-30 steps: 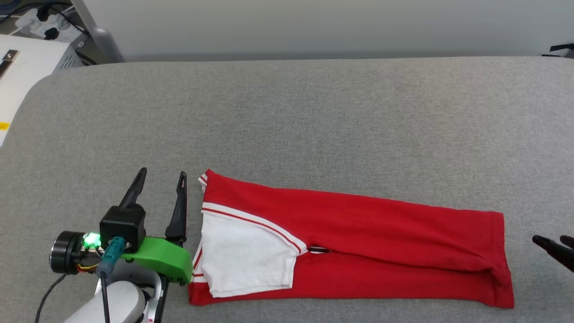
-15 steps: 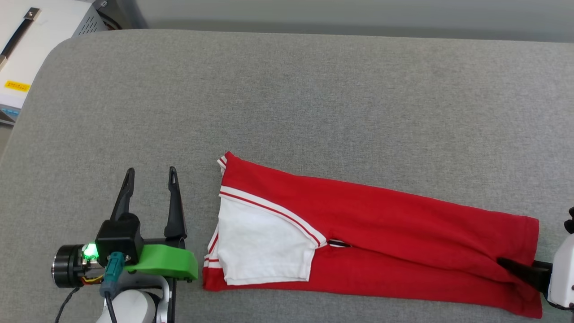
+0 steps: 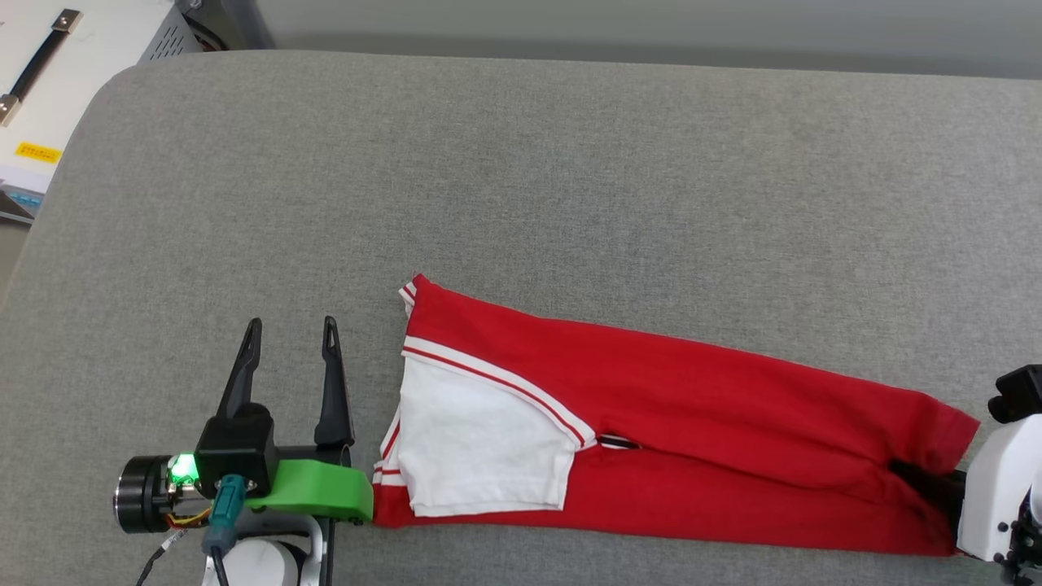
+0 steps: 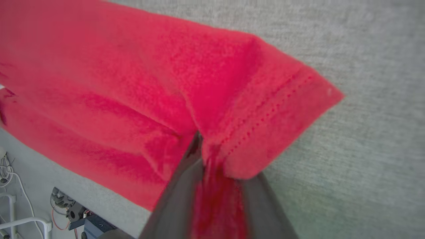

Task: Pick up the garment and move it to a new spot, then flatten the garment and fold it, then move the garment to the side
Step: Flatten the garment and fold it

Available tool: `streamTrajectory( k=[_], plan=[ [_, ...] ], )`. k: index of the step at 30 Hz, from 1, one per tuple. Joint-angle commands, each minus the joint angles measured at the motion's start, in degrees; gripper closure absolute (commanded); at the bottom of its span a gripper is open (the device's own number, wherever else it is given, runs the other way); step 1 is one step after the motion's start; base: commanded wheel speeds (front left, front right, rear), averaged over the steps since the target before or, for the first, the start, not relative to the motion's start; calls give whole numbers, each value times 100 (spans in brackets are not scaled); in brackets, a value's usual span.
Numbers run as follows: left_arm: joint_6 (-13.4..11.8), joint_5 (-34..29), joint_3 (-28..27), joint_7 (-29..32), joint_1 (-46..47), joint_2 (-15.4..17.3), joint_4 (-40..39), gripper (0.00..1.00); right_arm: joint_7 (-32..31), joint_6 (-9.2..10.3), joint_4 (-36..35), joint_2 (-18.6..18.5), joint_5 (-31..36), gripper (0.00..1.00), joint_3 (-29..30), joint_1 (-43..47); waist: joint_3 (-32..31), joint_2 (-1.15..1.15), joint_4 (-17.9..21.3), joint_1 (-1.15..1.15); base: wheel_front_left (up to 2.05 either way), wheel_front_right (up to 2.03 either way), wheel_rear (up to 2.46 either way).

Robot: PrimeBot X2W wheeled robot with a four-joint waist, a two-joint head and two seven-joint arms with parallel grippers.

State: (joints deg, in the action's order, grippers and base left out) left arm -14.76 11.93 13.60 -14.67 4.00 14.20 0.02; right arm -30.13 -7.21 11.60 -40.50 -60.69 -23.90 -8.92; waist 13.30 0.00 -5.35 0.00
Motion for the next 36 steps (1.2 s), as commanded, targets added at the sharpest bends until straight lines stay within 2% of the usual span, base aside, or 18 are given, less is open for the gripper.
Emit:
streamTrajectory(
  k=[1, 10, 15, 21, 25, 30, 36],
  plan=[
    [62, -115, -61, -32, -136, -65, 24, 0, 66, -28, 117, 144, 40, 100, -173, -27, -58, 0, 28, 0, 0, 0, 0],
    [315, -530, -283, -32, -351, -328, 39, 0, 499, -28, 578, -344, 131, 100, -31, -107, -323, 0, 70, 0, 0, 0, 0],
    [423, -667, -378, -32, -447, -425, 47, 0, 623, -28, 1070, -709, 478, 100, 51, -123, -444, 0, 72, 0, 0, 0, 0],
    [533, -764, -478, -32, -564, -502, 93, 0, 689, -28, 1344, -779, 457, 100, 216, -93, -602, 0, 81, 0, 0, 0, 0],
    [605, -813, -523, -32, -638, -535, 135, 0, 563, -28, 875, -734, -25, 100, 336, 47, -683, 0, 96, 0, 0, 0, 0],
    [666, -866, -578, -33, -697, -574, 150, 0, 354, -28, -258, -777, -485, 100, 403, 289, -735, 0, 110, 0, 0, 0, 0],
    [721, -926, -582, -33, -702, -652, 178, 0, 118, -28, -1282, -590, -532, 100, 441, 282, -704, 0, 77, 0, 0, 0, 0]
  ],
)
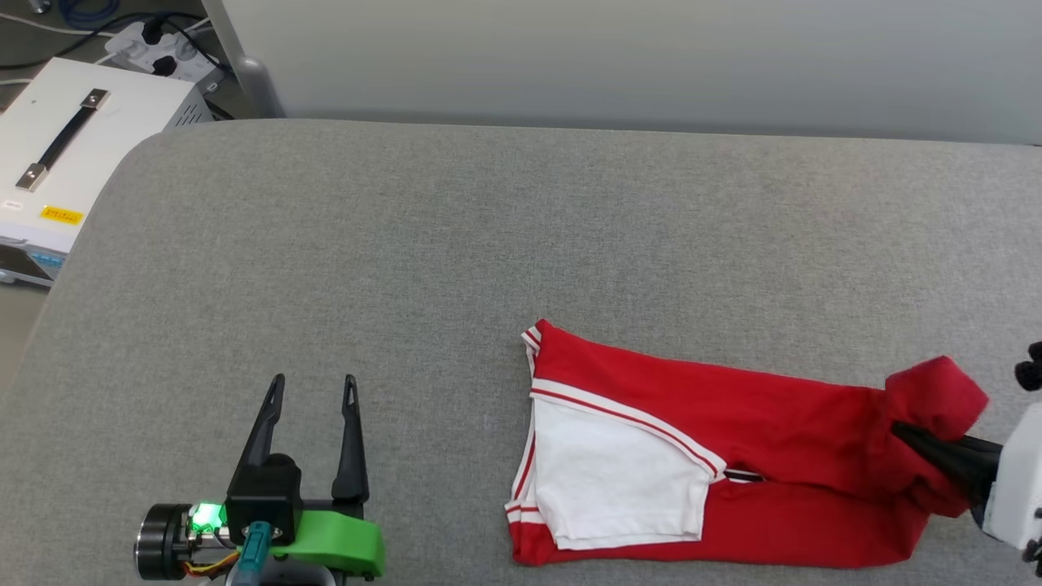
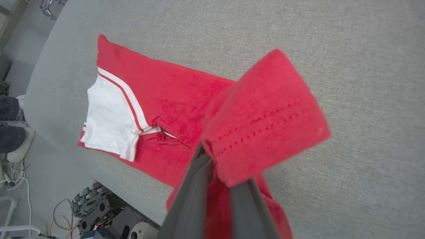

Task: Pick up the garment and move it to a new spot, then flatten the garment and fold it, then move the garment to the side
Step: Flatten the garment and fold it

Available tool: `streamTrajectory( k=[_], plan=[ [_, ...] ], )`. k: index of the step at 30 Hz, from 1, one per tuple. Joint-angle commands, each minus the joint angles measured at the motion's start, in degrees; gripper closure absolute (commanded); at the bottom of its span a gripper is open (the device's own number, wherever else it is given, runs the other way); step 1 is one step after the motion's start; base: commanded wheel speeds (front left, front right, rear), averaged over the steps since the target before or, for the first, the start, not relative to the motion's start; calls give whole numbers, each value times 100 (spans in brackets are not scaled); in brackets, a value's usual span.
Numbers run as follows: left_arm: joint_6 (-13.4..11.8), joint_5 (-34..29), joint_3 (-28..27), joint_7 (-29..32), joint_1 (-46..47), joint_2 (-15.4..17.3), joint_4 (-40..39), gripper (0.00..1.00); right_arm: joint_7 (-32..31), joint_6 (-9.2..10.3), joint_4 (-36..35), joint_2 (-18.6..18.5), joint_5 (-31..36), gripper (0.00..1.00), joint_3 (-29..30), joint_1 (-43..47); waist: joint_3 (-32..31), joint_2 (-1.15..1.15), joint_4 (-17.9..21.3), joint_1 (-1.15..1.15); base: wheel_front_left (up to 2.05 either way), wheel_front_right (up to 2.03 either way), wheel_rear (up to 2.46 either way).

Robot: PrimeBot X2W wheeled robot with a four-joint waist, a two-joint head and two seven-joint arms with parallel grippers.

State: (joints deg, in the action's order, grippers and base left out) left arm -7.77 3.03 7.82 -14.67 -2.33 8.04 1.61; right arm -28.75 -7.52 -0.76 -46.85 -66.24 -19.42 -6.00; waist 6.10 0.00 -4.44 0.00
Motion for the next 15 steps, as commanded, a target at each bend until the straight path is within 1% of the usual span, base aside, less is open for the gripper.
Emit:
streamTrajectory(
  k=[1, 4, 7, 11, 15],
  plan=[
    [32, -44, 1, -33, -58, -48, 23, 0, -59, 3, -151, 100, 65, 100, -23, -46, 31, 0, -26, 0, 0, 0, 0],
    [66, -64, 12, -33, -1, -88, 22, 0, -229, 3, -421, 334, 252, 100, -131, -239, 114, 0, -79, 0, 0, 0, 0],
    [91, -85, 16, -33, 59, -115, 28, 0, -414, 3, -547, 601, 484, 100, -340, -507, 206, 0, -130, 0, 0, 0, 0],
    [125, -109, 28, -33, 172, -151, 55, 0, -584, 3, -479, 988, 815, 100, -729, -926, 328, 0, -212, 0, 0, 0, 0],
    [151, -130, 45, -33, 291, -189, 77, 0, -661, 3, -232, 1347, 1121, 100, -1221, -1404, 444, 0, -303, 0, 0, 0, 0]
  ],
)
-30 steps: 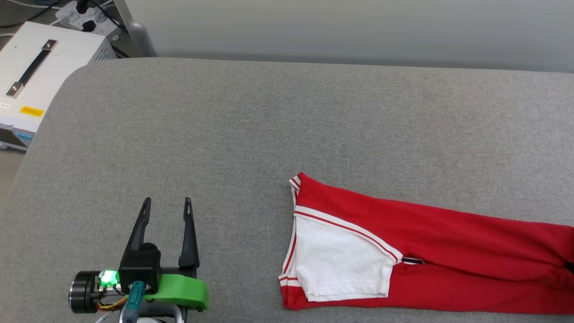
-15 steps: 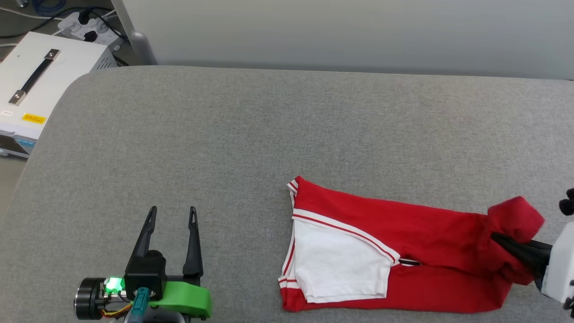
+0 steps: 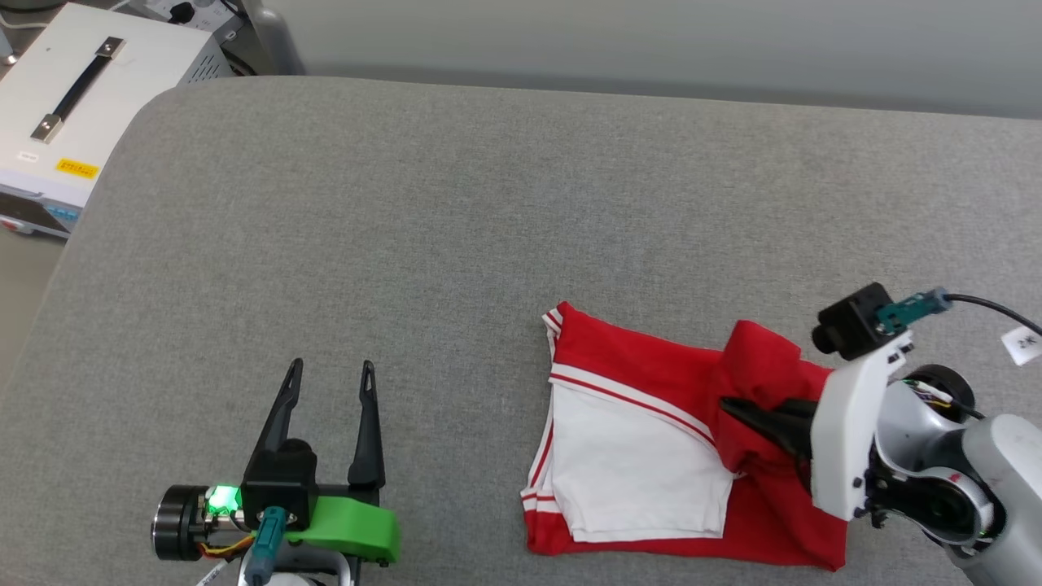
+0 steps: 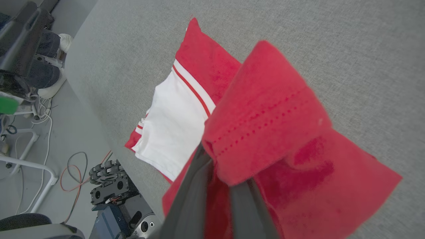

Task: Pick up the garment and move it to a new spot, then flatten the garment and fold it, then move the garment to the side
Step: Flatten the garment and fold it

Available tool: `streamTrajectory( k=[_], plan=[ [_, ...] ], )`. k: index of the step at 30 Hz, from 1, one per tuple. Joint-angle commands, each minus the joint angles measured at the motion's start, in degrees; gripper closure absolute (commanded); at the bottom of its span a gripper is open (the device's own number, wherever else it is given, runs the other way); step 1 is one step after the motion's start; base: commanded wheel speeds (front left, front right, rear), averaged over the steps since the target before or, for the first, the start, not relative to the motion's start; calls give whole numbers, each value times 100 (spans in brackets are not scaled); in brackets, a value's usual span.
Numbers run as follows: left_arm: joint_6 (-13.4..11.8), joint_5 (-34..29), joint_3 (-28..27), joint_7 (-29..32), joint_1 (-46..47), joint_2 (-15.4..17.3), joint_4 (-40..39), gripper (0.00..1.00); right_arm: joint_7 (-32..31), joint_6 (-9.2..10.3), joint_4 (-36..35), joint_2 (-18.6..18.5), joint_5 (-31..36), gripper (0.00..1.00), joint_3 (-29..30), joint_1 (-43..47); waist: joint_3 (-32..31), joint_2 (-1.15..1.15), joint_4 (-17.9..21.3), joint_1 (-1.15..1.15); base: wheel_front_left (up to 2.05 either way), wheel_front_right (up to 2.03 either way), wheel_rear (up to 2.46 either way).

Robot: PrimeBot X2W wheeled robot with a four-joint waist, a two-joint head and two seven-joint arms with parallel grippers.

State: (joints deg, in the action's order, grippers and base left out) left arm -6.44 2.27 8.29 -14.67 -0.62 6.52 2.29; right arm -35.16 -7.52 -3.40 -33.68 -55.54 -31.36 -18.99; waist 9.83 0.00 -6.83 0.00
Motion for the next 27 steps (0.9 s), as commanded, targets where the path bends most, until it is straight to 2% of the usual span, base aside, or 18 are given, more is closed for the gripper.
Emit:
streamTrajectory(
  k=[1, 2, 5, 15, 16, 17, 18, 22, 27],
  plan=[
    [22, -56, 1, -33, 142, -46, 13, 0, -17, 3, 107, 95, 114, 100, -126, -203, 95, 0, -85, 0, 0, 0, 0],
    [36, -65, 15, -33, 203, -74, 29, 0, 28, 3, 452, 375, 259, 100, -461, -530, 163, 0, -148, 0, 0, 0, 0],
    [42, -73, 35, -33, 262, -110, 50, 0, 120, 3, 1003, 723, 345, 100, -802, -866, 241, 0, -224, 0, 0, 0, 0],
    [26, -82, 59, -33, 333, -182, 67, 0, 646, 3, 2311, 1108, 709, 100, -1521, -1206, 383, 0, -313, 0, 0, 0, 0],
    [26, -83, 61, -33, 330, -187, 72, 0, 721, 3, 2357, 1111, 742, 89, -1581, -1224, 379, 0, -308, 0, 0, 0, 0],
    [29, -86, 65, -33, 328, -191, 82, 0, 824, 3, 2371, 1101, 758, 26, -1645, -1241, 363, 0, -302, 0, 0, 0, 0],
    [29, -89, 65, -33, 322, -193, 93, 0, 941, 3, 2344, 1083, 761, 0, -1674, -1254, 335, 0, -289, 0, 0, 0, 0],
    [30, -104, 37, -33, 260, -175, 122, 0, 1628, 3, 1965, 786, 932, 0, -1691, -1265, 160, 0, -200, 0, 0, 0, 0],
    [17, -97, -36, -33, 100, -135, 91, 0, 2500, 3, 1292, 365, 1180, 0, -1144, -978, -77, 0, 19, 0, 0, 0, 0]
  ],
)
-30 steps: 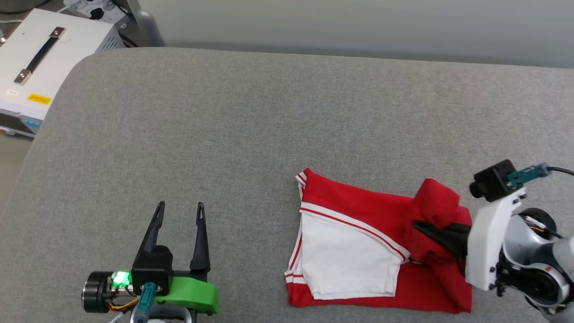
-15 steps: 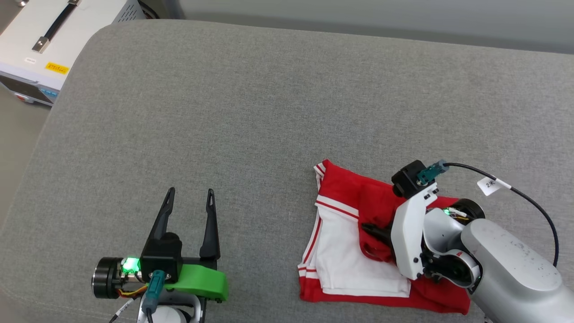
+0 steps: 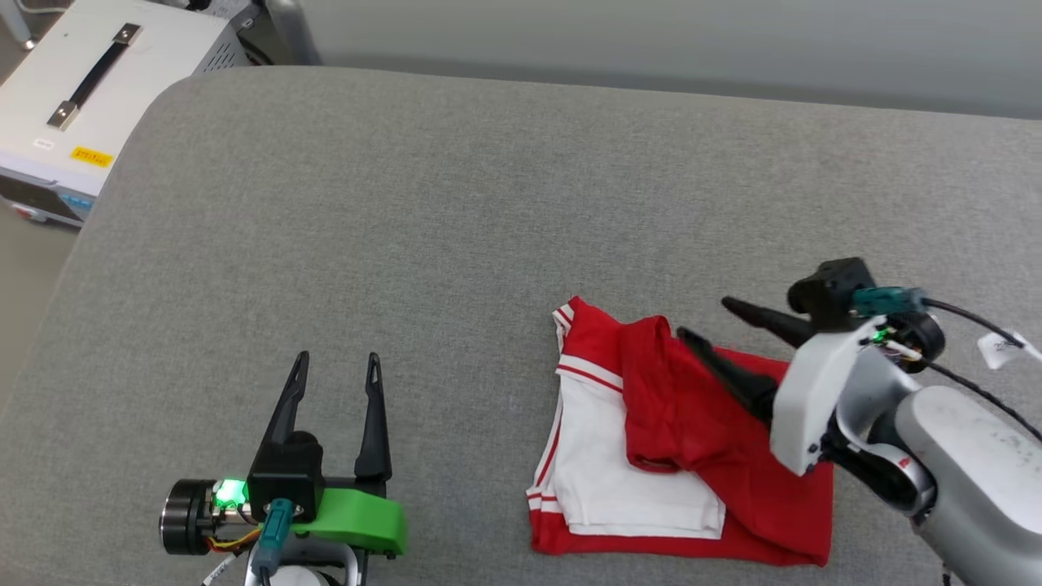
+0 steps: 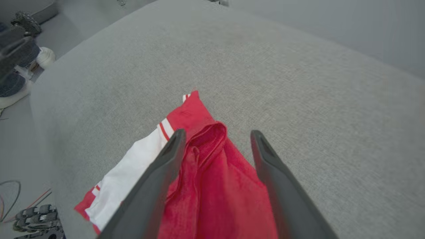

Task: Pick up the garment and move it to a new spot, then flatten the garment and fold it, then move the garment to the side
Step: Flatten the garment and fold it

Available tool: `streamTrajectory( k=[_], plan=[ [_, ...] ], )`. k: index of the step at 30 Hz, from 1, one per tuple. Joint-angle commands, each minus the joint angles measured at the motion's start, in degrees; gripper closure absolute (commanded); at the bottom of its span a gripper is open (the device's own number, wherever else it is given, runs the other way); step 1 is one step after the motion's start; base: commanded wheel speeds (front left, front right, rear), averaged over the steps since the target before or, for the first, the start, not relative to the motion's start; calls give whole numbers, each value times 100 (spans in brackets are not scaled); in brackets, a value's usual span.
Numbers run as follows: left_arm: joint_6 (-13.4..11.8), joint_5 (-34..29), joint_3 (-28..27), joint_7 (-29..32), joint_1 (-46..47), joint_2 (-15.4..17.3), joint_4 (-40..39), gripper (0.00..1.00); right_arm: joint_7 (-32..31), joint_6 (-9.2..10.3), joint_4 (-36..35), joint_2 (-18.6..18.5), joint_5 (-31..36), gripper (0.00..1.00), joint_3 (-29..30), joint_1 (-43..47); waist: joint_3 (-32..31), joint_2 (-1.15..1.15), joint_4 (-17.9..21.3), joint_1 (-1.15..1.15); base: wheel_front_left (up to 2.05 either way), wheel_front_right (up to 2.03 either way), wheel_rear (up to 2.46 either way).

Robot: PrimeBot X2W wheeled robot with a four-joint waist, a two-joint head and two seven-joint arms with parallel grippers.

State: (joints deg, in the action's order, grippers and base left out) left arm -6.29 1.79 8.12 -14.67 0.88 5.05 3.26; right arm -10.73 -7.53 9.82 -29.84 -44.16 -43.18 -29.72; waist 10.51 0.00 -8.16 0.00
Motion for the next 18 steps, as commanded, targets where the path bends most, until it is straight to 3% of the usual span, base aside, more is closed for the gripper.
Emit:
streamTrajectory(
  k=[1, 6, 13, 18],
  plan=[
    [-3, -47, -32, -33, -81, 17, -16, 0, 180, 4, -121, -58, 85, 0, 207, 171, -180, 0, 197, 0, 0, 0, 0],
    [-4, -70, -56, -33, -205, 48, -77, 0, 899, 4, -421, -62, 750, 0, 1384, 642, -352, 0, 414, 0, 0, 0, 0],
    [-25, -103, -71, -33, -303, 93, -137, 0, 1764, 4, -658, 554, 2086, 0, 2980, 1514, -528, 0, 575, 0, 0, 0, 0],
    [-42, -111, -67, -33, -379, 112, -161, 0, 2311, 4, -856, 1243, 3049, 0, 3804, 2157, -640, 0, 633, 0, 0, 0, 0]
  ],
)
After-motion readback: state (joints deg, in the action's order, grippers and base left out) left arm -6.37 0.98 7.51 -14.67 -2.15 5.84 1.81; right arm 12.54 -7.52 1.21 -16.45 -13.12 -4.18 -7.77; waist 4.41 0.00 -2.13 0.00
